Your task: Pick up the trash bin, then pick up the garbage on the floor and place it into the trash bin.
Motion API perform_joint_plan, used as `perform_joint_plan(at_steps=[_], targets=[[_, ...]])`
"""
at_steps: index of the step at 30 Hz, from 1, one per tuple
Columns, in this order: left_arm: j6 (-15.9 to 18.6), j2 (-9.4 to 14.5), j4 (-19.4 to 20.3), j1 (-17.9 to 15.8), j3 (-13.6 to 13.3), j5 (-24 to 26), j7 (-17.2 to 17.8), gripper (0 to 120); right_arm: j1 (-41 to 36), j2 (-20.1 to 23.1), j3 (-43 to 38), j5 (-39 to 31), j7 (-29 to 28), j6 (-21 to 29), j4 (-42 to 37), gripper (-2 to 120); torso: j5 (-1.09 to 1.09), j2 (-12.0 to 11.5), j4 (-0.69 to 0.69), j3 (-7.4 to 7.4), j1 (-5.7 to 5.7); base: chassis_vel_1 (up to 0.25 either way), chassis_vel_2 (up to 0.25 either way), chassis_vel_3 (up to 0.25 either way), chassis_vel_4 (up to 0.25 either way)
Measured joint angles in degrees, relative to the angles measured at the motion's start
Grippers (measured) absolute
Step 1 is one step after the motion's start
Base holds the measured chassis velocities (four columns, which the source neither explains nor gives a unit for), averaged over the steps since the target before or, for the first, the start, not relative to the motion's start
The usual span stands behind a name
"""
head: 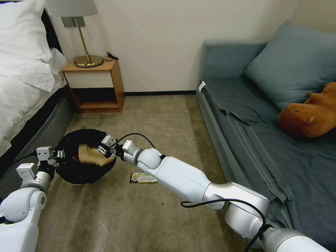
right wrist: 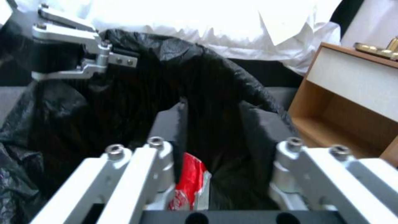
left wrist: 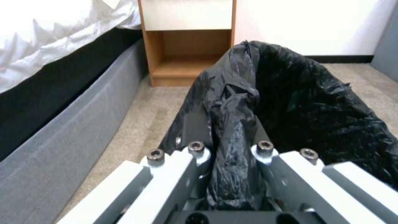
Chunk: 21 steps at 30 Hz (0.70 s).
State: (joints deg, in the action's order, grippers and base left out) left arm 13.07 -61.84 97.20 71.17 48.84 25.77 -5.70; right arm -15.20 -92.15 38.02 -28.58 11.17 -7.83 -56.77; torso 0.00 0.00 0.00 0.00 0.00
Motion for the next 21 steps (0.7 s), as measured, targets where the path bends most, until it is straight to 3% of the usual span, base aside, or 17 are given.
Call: perform_joint_plan(at_steps=[4,7,14,17,19,21], targets=[[0.00,-0.01,-0.72,-0.39,0.14,-0.24,0.03,6,-0.02,0.00,-0.59,0.41,-0.47,0.08,-0.18,49,0.00,0.00,0.00,0.00,0.00,0.000,0.000,0.000,0.000],[-0.38,1.12,-3.39,-0.79,1.39,-0.31,0.04,6,-1.20,0.01,-2.47,2.72,-0.66,0.13,0.98,65,0.00,0.00,0.00,0.00,0.00,0.000,0.000,0.000,0.000],[-0.77,1.81,-7.75,-2.59,2.55,-0.34,0.67,6,-4.38,0.01,-6.41,8.15,-0.38,-0.56,6.74,84,0.00,0.00,0.01,0.00,0.00,0.000,0.000,0.000,0.000],[-0.94,1.88,-8.73,-2.73,2.66,-0.68,0.87,6,-6.27,0.02,-9.95,16.37,1.54,-2.51,13.98,98,-0.01,0.00,-0.01,0.00,0.00,0.000,0.000,0.000,0.000],[-0.96,1.85,-8.73,-2.69,2.67,-0.75,0.87,6,-6.61,0.02,-10.63,18.00,1.96,-2.91,15.25,99,-0.01,0.00,-0.01,0.00,0.00,0.000,0.000,0.000,0.000],[-0.97,1.74,-8.65,-2.41,2.70,-0.93,0.79,6,-7.95,0.03,-13.19,24.05,3.18,-4.13,20.39,100,-0.02,0.00,-0.01,0.00,0.00,0.000,0.000,0.000,0.000]])
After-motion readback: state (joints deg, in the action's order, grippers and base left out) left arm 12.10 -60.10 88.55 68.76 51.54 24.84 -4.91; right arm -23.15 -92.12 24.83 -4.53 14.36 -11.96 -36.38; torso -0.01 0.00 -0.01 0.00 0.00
